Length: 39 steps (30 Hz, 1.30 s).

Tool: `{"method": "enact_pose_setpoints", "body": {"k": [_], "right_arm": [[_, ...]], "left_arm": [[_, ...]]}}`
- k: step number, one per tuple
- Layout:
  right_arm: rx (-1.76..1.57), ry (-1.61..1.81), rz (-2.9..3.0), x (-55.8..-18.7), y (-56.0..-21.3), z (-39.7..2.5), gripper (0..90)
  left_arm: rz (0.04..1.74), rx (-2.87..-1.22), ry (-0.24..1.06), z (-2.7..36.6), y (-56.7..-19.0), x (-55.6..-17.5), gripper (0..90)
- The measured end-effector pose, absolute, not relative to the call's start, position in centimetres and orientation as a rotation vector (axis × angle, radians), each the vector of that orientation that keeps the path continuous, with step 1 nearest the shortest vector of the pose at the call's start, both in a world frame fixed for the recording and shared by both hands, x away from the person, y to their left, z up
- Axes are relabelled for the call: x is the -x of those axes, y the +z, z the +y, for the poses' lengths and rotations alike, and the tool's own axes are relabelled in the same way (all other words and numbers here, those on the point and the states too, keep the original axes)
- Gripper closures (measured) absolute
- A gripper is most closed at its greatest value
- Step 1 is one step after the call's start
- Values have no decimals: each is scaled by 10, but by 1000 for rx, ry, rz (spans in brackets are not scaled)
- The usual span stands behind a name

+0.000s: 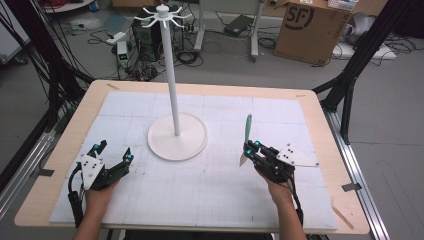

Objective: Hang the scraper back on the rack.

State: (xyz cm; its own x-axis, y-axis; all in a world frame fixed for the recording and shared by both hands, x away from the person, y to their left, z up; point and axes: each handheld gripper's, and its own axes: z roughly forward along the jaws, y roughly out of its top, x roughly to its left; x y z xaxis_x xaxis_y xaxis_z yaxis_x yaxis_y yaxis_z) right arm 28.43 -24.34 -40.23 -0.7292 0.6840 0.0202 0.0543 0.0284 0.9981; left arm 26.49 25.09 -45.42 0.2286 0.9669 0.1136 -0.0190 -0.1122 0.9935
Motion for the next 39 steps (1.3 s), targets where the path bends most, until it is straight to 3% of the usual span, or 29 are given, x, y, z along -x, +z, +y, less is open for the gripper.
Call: {"method": "enact_pose_setpoints", "body": {"k": [23, 39], "right_arm": [[-743, 1774, 1799, -282, -395, -248, 810], [-683, 1785, 1791, -286, -371, -235, 810]], "left_arm": [[976, -1390, 1121, 251, -454, -265, 205], [977, -1388, 1121, 251, -454, -265, 205]]}}
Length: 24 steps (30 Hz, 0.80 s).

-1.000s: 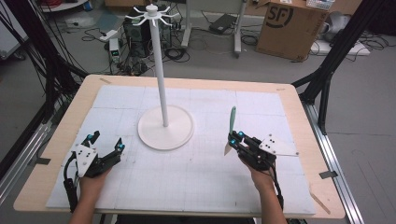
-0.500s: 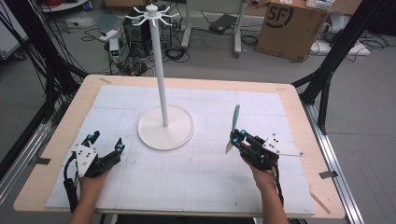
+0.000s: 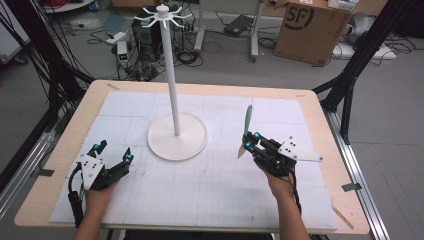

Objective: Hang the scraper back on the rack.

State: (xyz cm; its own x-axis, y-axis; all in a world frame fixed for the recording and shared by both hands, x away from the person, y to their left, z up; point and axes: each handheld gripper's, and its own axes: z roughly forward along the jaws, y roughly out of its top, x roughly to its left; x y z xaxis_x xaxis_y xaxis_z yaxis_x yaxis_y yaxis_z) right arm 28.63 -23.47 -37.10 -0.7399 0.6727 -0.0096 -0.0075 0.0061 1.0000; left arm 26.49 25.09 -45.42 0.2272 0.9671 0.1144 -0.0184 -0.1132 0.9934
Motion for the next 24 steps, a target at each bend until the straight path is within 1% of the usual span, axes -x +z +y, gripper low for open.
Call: {"method": "enact_pose_setpoints", "body": {"k": [10, 24], "right_arm": [[-666, 1801, 1756, -295, -359, -219, 809], [-621, 1855, 1707, -306, -352, -203, 809]], "left_arm": [[977, -1388, 1120, 251, -454, -265, 205], [977, -1385, 1118, 251, -454, -265, 205]]}}
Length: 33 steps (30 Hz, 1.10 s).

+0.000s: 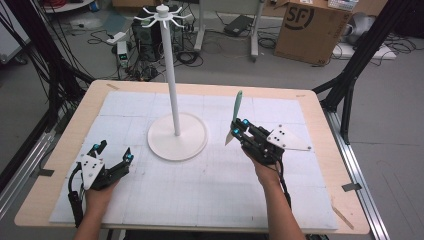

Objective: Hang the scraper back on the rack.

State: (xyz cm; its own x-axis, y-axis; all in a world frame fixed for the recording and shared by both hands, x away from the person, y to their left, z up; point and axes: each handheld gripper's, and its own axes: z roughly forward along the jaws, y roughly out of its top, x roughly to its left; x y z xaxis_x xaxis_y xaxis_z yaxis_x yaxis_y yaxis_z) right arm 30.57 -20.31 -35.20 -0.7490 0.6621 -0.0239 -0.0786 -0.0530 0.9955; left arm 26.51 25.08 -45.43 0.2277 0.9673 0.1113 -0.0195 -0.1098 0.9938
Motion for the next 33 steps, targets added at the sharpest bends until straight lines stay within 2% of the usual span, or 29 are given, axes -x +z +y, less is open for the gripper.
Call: {"method": "enact_pose_setpoints", "body": {"k": [33], "right_arm": [[-570, 1914, 1673, -331, -324, -166, 810]], "left_arm": [[975, -1389, 1118, 251, -454, -265, 207]]}}
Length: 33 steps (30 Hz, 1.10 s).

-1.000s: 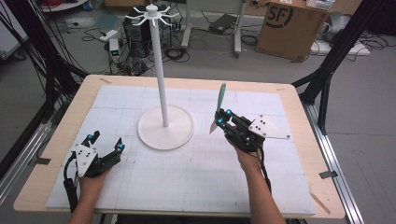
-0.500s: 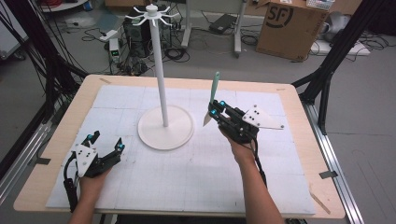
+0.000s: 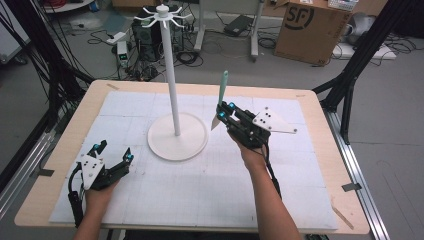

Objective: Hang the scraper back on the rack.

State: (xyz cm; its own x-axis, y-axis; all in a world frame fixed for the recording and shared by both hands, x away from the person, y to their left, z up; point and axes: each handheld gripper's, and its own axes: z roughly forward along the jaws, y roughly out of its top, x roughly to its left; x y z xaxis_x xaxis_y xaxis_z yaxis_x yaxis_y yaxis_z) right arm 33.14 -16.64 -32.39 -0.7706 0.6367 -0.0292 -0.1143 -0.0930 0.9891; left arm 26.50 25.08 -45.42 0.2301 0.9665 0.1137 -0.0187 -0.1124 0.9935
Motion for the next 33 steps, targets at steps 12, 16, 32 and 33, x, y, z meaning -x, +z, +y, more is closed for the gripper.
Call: {"method": "enact_pose_setpoints", "body": {"k": [12, 16, 32, 33], "right_arm": [[-561, 1901, 1695, -339, -315, -154, 809], [-548, 1905, 1705, -342, -309, -151, 810], [-527, 1922, 1707, -356, -297, -147, 809], [-530, 1927, 1703, -356, -297, -148, 809]], "left_arm": [[974, -1388, 1118, 251, -454, -265, 207], [975, -1388, 1117, 251, -454, -265, 206], [972, -1388, 1117, 251, -454, -265, 206], [972, -1388, 1117, 251, -454, -265, 206]]}}
